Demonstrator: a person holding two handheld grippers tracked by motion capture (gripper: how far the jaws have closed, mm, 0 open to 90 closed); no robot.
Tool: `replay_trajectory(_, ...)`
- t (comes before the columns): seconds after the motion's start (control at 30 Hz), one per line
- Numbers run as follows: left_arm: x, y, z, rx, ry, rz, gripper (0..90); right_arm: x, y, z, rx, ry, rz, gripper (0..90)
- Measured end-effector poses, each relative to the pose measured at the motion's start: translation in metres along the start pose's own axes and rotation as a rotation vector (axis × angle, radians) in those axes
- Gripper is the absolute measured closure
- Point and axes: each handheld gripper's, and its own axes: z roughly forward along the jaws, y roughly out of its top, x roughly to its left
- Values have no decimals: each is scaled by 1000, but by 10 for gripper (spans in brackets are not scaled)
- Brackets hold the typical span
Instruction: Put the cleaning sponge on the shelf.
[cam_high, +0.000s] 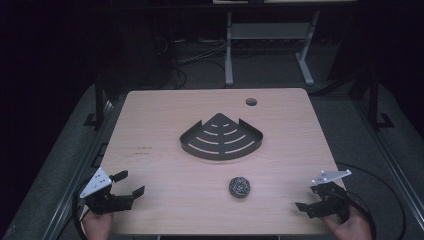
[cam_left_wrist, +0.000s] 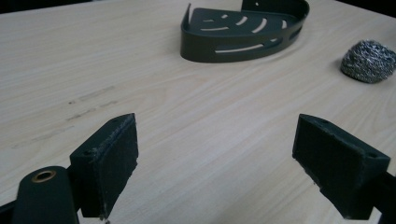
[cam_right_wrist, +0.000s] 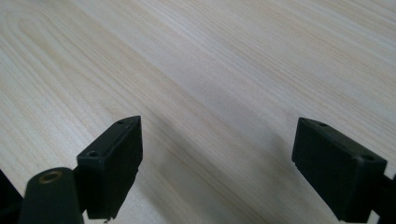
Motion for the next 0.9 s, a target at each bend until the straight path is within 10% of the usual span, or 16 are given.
replay_trajectory(0.9,3,-4,-2,-32,51,22,137,27,36,-3,46,35,-94,157)
